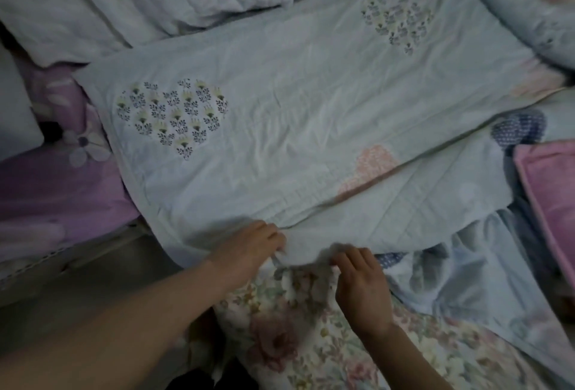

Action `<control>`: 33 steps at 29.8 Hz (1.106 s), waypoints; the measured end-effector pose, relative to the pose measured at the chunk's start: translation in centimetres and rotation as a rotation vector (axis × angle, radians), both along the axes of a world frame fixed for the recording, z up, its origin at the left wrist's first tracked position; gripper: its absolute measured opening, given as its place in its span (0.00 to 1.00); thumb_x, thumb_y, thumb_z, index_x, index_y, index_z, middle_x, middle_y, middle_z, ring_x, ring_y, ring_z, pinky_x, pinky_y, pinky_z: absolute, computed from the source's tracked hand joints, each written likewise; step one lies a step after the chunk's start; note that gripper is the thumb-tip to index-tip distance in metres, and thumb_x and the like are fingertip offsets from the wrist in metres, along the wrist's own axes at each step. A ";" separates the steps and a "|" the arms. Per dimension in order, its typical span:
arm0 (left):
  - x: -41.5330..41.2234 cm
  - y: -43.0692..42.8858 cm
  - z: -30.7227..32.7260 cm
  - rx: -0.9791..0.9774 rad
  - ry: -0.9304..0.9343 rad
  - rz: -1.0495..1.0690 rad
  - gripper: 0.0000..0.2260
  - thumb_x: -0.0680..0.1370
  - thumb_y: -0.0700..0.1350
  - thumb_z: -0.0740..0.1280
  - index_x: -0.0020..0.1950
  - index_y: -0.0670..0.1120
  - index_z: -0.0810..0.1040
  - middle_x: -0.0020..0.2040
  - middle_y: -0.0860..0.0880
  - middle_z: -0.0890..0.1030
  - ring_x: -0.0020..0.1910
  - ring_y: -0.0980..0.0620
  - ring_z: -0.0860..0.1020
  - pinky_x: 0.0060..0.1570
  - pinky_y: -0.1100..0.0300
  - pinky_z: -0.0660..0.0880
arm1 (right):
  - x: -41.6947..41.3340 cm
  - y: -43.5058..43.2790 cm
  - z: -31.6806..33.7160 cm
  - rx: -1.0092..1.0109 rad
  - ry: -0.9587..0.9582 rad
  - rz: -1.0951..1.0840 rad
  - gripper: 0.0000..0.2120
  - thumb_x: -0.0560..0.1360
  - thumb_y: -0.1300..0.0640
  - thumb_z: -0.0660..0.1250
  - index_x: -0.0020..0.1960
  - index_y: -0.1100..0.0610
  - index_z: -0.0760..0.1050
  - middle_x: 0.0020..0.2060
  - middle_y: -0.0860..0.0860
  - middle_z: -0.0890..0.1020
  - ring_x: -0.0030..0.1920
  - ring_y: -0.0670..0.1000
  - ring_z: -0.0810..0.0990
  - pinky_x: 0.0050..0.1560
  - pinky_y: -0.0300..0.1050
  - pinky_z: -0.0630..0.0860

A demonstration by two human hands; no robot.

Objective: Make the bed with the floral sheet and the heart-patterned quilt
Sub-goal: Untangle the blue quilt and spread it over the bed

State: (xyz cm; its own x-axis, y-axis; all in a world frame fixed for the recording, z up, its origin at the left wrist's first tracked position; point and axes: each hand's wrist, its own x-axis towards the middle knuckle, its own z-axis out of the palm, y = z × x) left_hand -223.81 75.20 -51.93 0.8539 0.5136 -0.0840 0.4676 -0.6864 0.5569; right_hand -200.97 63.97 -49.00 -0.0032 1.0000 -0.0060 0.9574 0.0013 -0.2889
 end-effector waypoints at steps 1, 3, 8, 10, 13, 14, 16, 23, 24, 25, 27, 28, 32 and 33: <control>0.2 0.3 0.0 -0.019 0.016 0.054 0.24 0.56 0.33 0.75 0.47 0.48 0.73 0.44 0.48 0.75 0.43 0.50 0.72 0.36 0.56 0.71 | 0.1 -0.3 -0.1 -0.015 -0.024 -0.013 0.12 0.69 0.65 0.58 0.44 0.60 0.80 0.44 0.55 0.80 0.44 0.58 0.76 0.45 0.52 0.76; 0.7 1.2 0.7 -0.044 0.065 0.213 0.19 0.61 0.33 0.71 0.48 0.45 0.75 0.45 0.45 0.75 0.41 0.44 0.76 0.34 0.55 0.72 | 0.1 0.2 -0.6 -0.037 -0.042 -0.059 0.15 0.67 0.65 0.59 0.49 0.61 0.81 0.47 0.56 0.81 0.47 0.59 0.77 0.46 0.54 0.77; 1.3 2.1 0.7 0.078 0.046 0.804 0.09 0.72 0.30 0.66 0.43 0.44 0.74 0.41 0.42 0.76 0.41 0.42 0.74 0.36 0.54 0.64 | 2.1 -0.4 -1.8 -0.319 -0.198 -0.177 0.28 0.65 0.61 0.72 0.66 0.54 0.75 0.62 0.57 0.76 0.60 0.63 0.75 0.56 0.58 0.75; 2.3 1.1 0.7 0.294 -0.050 0.610 0.07 0.68 0.32 0.65 0.38 0.43 0.76 0.41 0.42 0.76 0.42 0.44 0.71 0.34 0.54 0.66 | 2.8 -0.2 -2.4 -0.354 -0.168 -0.195 0.28 0.64 0.64 0.74 0.64 0.55 0.77 0.58 0.59 0.79 0.55 0.66 0.77 0.51 0.58 0.77; 4.0 -1.3 0.5 0.439 -0.146 0.064 0.10 0.69 0.35 0.64 0.46 0.42 0.82 0.49 0.42 0.80 0.49 0.46 0.72 0.45 0.55 0.74 | 3.2 1.6 -2.7 -0.259 -0.105 -0.133 0.19 0.62 0.67 0.70 0.52 0.59 0.82 0.46 0.62 0.81 0.42 0.67 0.81 0.37 0.56 0.77; 4.6 -2.6 0.2 0.453 -0.079 -0.055 0.13 0.69 0.35 0.68 0.52 0.42 0.83 0.53 0.42 0.81 0.52 0.45 0.74 0.49 0.54 0.77 | 3.3 1.8 -2.4 -0.220 -0.062 -0.114 0.16 0.64 0.66 0.67 0.51 0.59 0.82 0.44 0.62 0.82 0.42 0.66 0.81 0.36 0.54 0.76; 5.8 -4.4 -0.9 0.423 0.098 -0.049 0.24 0.67 0.44 0.77 0.63 0.43 0.80 0.59 0.43 0.80 0.55 0.41 0.78 0.54 0.50 0.79 | 4.0 1.2 -2.3 -0.298 0.025 -0.109 0.17 0.73 0.64 0.63 0.59 0.57 0.81 0.52 0.60 0.83 0.52 0.63 0.81 0.48 0.52 0.74; 7.2 -12.3 -1.4 0.057 0.314 -0.410 0.12 0.72 0.53 0.61 0.43 0.48 0.79 0.42 0.47 0.79 0.44 0.42 0.79 0.38 0.50 0.77 | 4.4 -9.3 -1.4 -1.120 0.191 0.301 0.16 0.75 0.49 0.70 0.33 0.53 0.70 0.34 0.49 0.74 0.39 0.49 0.73 0.41 0.40 0.66; 6.9 -14.3 -1.1 -0.031 0.434 -0.478 0.14 0.75 0.55 0.61 0.47 0.47 0.79 0.45 0.46 0.80 0.48 0.41 0.79 0.41 0.49 0.77 | 4.2 -11.6 -1.6 -1.166 0.197 0.291 0.17 0.75 0.49 0.70 0.32 0.52 0.68 0.33 0.48 0.73 0.39 0.50 0.74 0.40 0.40 0.66; 6.6 -15.5 -0.8 -0.073 0.503 -0.524 0.15 0.77 0.57 0.61 0.50 0.47 0.79 0.48 0.46 0.80 0.50 0.41 0.79 0.42 0.50 0.76 | 3.9 -13.4 -2.1 -1.184 0.228 0.268 0.17 0.75 0.50 0.70 0.32 0.51 0.68 0.34 0.49 0.74 0.40 0.51 0.76 0.39 0.40 0.67; 7.2 -15.9 0.2 -0.093 0.613 -0.523 0.18 0.78 0.60 0.62 0.53 0.47 0.80 0.50 0.46 0.80 0.51 0.43 0.78 0.42 0.51 0.71 | 3.4 -15.2 -2.8 -1.159 0.325 0.185 0.11 0.77 0.50 0.68 0.42 0.56 0.76 0.43 0.53 0.79 0.49 0.53 0.79 0.45 0.40 0.69; 7.6 -15.4 0.9 -0.094 0.636 -0.513 0.19 0.78 0.62 0.62 0.53 0.48 0.81 0.49 0.47 0.81 0.49 0.44 0.78 0.41 0.53 0.69 | 3.0 -15.4 -2.6 -1.131 0.372 0.164 0.14 0.78 0.47 0.67 0.51 0.59 0.79 0.51 0.54 0.81 0.53 0.52 0.78 0.51 0.40 0.71; 9.1 -13.9 2.0 0.042 0.372 -0.489 0.16 0.77 0.58 0.61 0.43 0.47 0.80 0.40 0.47 0.80 0.39 0.46 0.79 0.35 0.57 0.66 | 3.0 -13.3 -0.6 -0.927 0.442 0.133 0.16 0.78 0.45 0.65 0.63 0.50 0.79 0.59 0.49 0.81 0.59 0.50 0.78 0.58 0.41 0.72; 9.3 -14.2 1.9 0.097 0.247 -0.471 0.14 0.76 0.56 0.61 0.43 0.48 0.78 0.40 0.48 0.79 0.38 0.47 0.78 0.33 0.58 0.68 | 3.7 -12.9 0.3 -0.785 0.465 0.072 0.13 0.79 0.49 0.66 0.61 0.50 0.80 0.56 0.49 0.83 0.55 0.50 0.80 0.51 0.39 0.72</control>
